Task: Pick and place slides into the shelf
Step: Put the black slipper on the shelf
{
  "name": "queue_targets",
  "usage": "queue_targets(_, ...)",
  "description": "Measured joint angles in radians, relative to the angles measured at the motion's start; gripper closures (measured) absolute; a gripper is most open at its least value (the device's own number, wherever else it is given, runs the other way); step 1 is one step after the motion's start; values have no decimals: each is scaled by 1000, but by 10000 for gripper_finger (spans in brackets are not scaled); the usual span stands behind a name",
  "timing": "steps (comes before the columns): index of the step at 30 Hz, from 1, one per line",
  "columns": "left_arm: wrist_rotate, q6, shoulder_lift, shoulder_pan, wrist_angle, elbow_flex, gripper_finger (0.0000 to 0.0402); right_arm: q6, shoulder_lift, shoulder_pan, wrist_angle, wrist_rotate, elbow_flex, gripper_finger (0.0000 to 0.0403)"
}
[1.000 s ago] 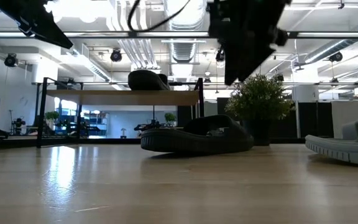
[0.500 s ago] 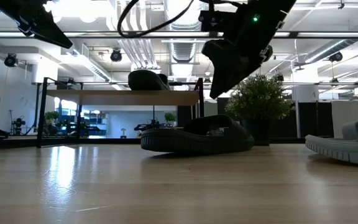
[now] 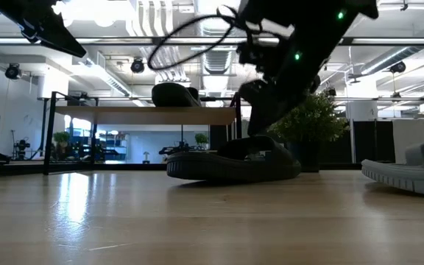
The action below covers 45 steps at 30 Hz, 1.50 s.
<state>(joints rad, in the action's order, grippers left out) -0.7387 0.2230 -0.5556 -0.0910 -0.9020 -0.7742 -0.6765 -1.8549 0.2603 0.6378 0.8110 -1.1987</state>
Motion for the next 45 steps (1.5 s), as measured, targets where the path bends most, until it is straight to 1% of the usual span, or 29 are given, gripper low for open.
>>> queue_targets(2,0,0,0,0,0,0,243,-3,0,-22,-5,-26,22,151)
queue_targets(5,0,0,0,0,0,0,243,-2,0,-53,-32,-118,61,165)
queue_targets(7,0,0,0,0,0,0,243,1,2,-64,-52,-138,79,174)
queue_targets(9,0,0,0,0,0,0,243,9,3,-65,-60,-131,91,180)
queue_targets(13,0,0,0,0,1,0,243,98,1,-66,-44,-79,97,188)
queue_targets(15,0,0,0,0,1,0,243,126,-2,-69,-39,-55,89,199)
queue_targets(18,0,0,0,0,2,0,243,144,-2,-79,-42,-65,65,237)
queue_targets(20,0,0,0,0,2,0,243,147,-2,-85,-39,-107,47,279)
queue_targets(23,0,-1,0,0,2,0,243,161,-1,-91,-39,-180,14,357)
queue_targets(24,0,-1,0,0,2,0,243,171,-1,-91,-37,-194,2,375)
queue_targets(25,0,-2,0,0,2,0,243,178,-1,-91,-33,-204,-11,381)
queue_targets(29,0,-2,0,0,2,0,243,192,2,-86,-30,-286,-87,390)
queue_targets(32,0,-2,0,0,3,0,243,270,16,-87,-36,-404,-168,391)
queue_targets(34,0,2,0,0,3,0,243,320,32,-87,-55,-451,-227,392)
queue_targets(38,0,7,4,0,2,-2,243,438,48,-125,-89,-470,-359,393)
queue_targets(40,-3,7,10,0,3,-20,243,487,48,-164,-137,-501,-426,392)
queue_targets(42,-10,7,26,0,2,-43,243,518,39,-205,-177,-542,-497,390)
queue_targets(45,-39,7,72,0,2,-78,243,579,1,-254,-206,-547,-612,388)
